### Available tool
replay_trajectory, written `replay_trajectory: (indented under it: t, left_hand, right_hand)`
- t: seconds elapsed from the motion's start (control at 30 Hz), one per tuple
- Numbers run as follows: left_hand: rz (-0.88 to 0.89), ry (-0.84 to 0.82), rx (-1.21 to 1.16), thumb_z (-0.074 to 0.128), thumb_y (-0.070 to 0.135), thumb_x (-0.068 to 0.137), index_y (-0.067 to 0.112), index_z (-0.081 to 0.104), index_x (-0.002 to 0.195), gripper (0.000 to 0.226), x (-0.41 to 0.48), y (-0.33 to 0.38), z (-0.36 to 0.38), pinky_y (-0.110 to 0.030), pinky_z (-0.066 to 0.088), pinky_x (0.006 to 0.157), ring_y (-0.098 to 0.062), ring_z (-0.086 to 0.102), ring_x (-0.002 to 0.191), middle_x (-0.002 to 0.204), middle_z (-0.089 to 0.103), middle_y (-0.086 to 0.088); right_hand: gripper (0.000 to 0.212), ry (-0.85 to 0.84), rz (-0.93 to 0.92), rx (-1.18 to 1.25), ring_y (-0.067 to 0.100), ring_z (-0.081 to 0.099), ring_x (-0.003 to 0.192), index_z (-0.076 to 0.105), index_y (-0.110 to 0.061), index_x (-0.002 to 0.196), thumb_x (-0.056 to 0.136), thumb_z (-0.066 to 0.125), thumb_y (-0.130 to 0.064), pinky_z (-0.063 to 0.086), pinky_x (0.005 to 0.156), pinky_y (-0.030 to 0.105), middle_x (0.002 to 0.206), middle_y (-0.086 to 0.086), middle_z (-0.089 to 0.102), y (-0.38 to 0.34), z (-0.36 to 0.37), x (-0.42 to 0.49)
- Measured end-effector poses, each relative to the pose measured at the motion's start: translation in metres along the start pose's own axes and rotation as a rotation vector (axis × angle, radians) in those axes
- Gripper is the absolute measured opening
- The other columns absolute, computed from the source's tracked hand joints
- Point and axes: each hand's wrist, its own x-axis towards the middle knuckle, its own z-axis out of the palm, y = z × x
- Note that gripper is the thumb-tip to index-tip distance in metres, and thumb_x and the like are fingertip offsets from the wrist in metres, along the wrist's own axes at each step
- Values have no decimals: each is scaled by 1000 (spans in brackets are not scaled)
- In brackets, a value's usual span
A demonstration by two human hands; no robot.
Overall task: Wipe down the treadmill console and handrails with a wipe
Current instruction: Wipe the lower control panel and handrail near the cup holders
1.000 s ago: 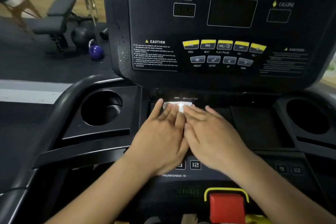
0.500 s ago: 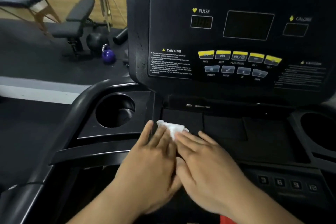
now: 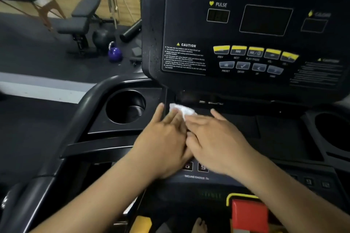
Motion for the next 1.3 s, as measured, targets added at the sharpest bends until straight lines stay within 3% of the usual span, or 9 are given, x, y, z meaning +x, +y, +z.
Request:
replay_trajectory:
  t: [0.07,0.23,0.37,0.5,0.6,0.8,0.93,1.03,1.3]
  left_hand:
    - [27,-48,-2,0,50,86,9,20,152,80,6,-1,-4,-47,1,120,-27,22,146,155,31,-17]
    - [131,-12,-118,6,69,94,5,43,143,88,-20,18,12,-48,19,119,-30,41,138,143,49,-20]
    - [248,10,-212,18,66,96,9,25,151,80,19,74,1,-45,-3,120,-25,23,146,152,39,-15]
    - [237,-8,-248,23,62,98,6,27,150,76,31,103,-3,-47,-7,119,-25,25,145,153,37,-14]
    - [197,35,-303,24,60,96,21,40,146,65,6,63,-1,-50,5,120,-15,41,135,143,52,1]
    - [188,97,-180,35,59,93,14,60,130,63,-7,31,12,-50,39,109,-21,62,118,123,67,-6]
    - [384,67,-271,30,64,95,14,37,147,73,47,99,1,-45,8,121,-21,34,142,146,48,-7]
    - [425,55,-292,31,62,96,11,26,152,76,71,135,-4,-42,-4,121,-17,23,146,154,37,-8]
    - [284,102,-306,34,63,96,18,57,131,62,16,66,6,-49,33,113,-13,56,122,129,64,0]
  right_hand:
    - [54,-4,2,-29,8,34,137,48,-17,138,95,21,-35,8,120,39,149,-5,43,0,-2,2]
    - [60,42,31,54,2,41,131,59,-22,129,91,19,-44,10,119,36,139,-11,53,10,10,-55]
    - [35,117,167,-60,8,68,94,69,-25,88,84,34,-27,32,106,46,97,-11,73,59,3,-90]
    - [44,208,343,12,3,63,101,74,-22,100,90,33,-36,25,108,35,101,-8,74,74,6,-116]
    - [45,214,245,10,8,62,108,72,-25,105,93,32,-41,35,110,46,109,-7,72,35,10,-82]
    - [62,169,215,50,5,54,122,66,-23,120,96,19,-56,18,118,47,124,-7,66,16,19,-71]
    - [50,216,416,-49,13,68,82,64,-31,94,95,18,-48,22,115,47,82,-9,72,75,2,-114]
    - [64,242,559,-57,13,64,62,65,-33,84,97,6,-54,27,113,47,58,-6,64,103,-8,-137]
    - [62,202,320,36,16,54,104,69,-29,112,96,17,-59,21,115,49,101,-8,60,55,15,-87]
